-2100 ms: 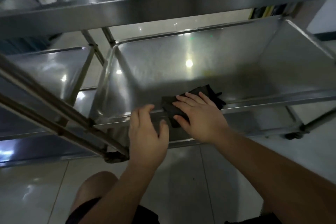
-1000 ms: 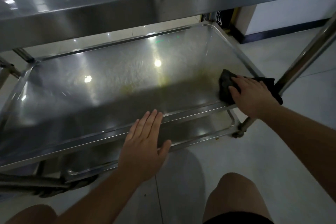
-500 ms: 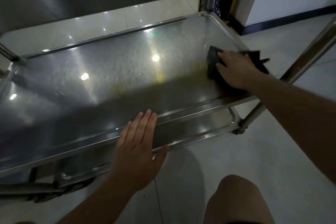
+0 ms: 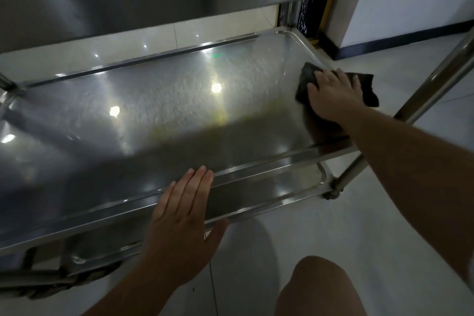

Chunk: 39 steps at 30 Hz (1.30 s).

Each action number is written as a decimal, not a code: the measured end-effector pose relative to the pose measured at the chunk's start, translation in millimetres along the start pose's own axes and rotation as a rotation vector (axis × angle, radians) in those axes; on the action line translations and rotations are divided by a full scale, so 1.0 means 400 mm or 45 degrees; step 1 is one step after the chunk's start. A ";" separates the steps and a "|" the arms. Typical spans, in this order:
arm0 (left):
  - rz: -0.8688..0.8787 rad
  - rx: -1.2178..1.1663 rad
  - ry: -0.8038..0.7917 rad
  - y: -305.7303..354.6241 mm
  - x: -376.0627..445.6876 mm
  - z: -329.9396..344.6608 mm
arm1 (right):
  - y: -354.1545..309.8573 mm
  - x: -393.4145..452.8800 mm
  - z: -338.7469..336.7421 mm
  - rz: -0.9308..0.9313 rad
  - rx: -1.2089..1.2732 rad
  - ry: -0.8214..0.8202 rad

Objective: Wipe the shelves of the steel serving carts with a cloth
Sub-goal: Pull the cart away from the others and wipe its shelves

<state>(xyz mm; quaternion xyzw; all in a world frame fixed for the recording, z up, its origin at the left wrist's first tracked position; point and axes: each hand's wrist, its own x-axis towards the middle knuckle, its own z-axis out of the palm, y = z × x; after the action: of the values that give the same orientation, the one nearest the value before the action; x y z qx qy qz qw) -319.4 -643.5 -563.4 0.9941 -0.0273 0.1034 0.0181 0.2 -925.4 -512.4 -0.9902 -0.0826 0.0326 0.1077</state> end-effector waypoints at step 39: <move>0.008 -0.004 -0.009 -0.002 -0.001 -0.002 | -0.016 -0.237 0.044 0.094 -0.026 0.096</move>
<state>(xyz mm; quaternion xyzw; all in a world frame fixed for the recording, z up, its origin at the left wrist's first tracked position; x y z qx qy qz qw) -320.1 -642.6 -562.7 0.9943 -0.0306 0.1001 0.0192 -95.4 -932.0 -523.7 -0.9942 -0.0422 -0.0018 0.0993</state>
